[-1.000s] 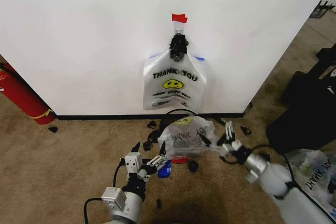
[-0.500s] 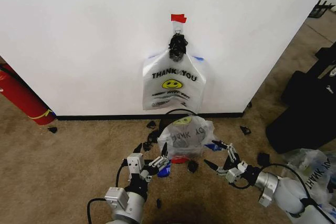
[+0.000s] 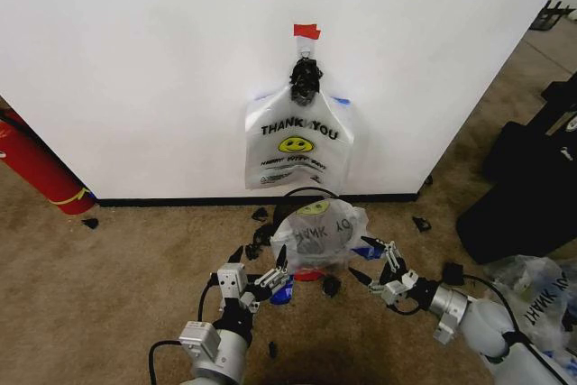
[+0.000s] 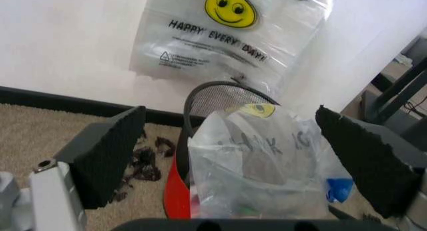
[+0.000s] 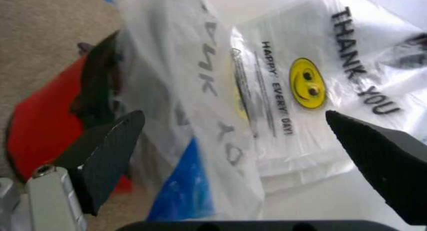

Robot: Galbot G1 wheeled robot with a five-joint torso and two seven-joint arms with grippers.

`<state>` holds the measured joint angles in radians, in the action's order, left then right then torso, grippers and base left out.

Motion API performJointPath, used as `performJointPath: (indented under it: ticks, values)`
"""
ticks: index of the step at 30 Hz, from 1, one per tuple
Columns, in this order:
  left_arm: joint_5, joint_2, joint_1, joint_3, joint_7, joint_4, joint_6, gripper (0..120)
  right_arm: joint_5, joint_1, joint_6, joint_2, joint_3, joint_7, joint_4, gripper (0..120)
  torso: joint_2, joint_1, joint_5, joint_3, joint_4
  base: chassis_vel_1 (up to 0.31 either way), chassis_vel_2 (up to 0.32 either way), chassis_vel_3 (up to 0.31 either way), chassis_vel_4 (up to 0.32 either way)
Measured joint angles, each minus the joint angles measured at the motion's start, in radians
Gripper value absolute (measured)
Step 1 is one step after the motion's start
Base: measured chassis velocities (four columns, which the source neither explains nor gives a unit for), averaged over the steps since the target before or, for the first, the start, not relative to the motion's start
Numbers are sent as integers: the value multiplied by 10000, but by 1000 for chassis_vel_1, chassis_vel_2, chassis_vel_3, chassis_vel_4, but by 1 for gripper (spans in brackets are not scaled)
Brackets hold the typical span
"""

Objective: Pick up the garbage bag from the wall and place it over the trash bin.

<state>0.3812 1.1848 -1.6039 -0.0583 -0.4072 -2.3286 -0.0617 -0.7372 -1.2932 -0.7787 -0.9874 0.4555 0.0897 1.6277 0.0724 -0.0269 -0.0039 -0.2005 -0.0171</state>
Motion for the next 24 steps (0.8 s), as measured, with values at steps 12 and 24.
performJointPath:
  ticks: [12,24]
  values:
    - [1,-3,-26,-13,-7,-52,-47,100,332,178,269,-21,-32,62,8,100,0,0,0,0,0,0,0,0,0]
    - [43,-33,16,-4,-8,-61,-62,100,6,58,-247,134,16,813,-203,100,0,0,-2,0,-2,0,0,0,0]
